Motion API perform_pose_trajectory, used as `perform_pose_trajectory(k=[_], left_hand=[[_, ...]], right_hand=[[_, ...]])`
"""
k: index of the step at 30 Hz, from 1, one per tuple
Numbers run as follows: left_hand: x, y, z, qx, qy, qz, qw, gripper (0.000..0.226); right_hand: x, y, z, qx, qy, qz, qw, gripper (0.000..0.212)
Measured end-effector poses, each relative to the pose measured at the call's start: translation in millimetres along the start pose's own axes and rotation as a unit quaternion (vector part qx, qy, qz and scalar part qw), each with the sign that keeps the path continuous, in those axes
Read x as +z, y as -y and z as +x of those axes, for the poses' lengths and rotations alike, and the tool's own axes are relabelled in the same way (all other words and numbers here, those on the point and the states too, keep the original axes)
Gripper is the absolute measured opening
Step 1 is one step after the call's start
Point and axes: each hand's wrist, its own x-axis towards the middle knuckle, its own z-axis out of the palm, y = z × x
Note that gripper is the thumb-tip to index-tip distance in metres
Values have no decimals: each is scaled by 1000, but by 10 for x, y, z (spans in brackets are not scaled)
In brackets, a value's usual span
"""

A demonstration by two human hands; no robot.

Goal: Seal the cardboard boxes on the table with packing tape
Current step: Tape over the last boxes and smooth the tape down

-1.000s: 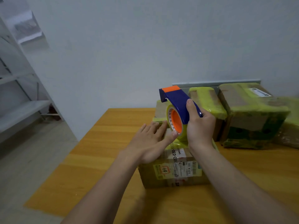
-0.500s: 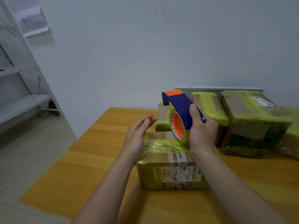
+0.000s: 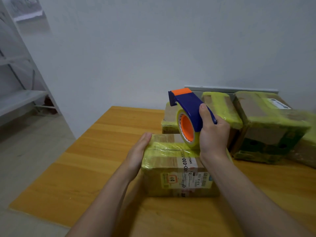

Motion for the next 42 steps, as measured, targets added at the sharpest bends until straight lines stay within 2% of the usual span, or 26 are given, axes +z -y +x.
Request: perform_pose_trajectory(k=[4, 7, 8, 10, 11, 14, 16, 19, 22, 25, 27, 30, 36, 40, 41, 42], left_hand=[[4, -51, -35, 8, -16, -15, 1000, 67], [-68, -30, -79, 20, 10, 34, 999, 97], [-52, -64, -113, 15, 31, 39, 999, 86], [-1, -57, -127, 6, 46, 32, 998, 38], [22, -1, -124, 4, 50, 16, 999, 27], [122, 90, -244, 48, 43, -77, 995, 52], [133, 163, -244, 59, 42, -96, 993, 60], [81, 97, -238, 84, 43, -5, 996, 75], [-9, 66, -227, 153, 33, 133, 979, 110], [53, 88, -311, 176, 69, 104, 976, 122], [87, 101, -357, 180, 81, 82, 977, 113], [74, 49, -372, 192, 91, 92, 973, 88], [39, 53, -371, 202, 95, 124, 967, 86], [-45, -20, -363, 195, 94, 234, 948, 72], [-83, -64, -354, 192, 93, 295, 931, 69], [-115, -117, -351, 197, 79, 380, 900, 64]], right_hand=[[-11, -1, -5, 0, -2, 3, 1000, 31], [-8, 0, -4, -1, -2, 3, 1000, 31], [-8, 0, 2, -2, -2, 3, 1000, 32], [-12, 3, 5, -2, -3, 4, 1000, 34], [-15, 8, 3, -2, -3, 5, 1000, 35], [-25, 7, -8, -4, 0, 5, 1000, 36], [-22, 2, -12, -6, 0, 3, 1000, 34], [-7, 11, -16, -2, 2, 5, 1000, 34], [-18, 17, -20, 1, 4, 11, 1000, 34], [-35, 12, -19, -3, 4, 12, 1000, 34], [-30, 10, -19, -6, 8, 9, 1000, 34], [-17, 8, -9, -1, 10, 7, 1000, 28], [-19, -6, 4, -2, 11, 11, 1000, 34], [-28, 6, -2, 2, 19, 10, 1000, 36], [-40, 13, -5, 4, 21, 13, 1000, 36], [-50, 24, -10, 6, 22, 16, 1000, 36]])
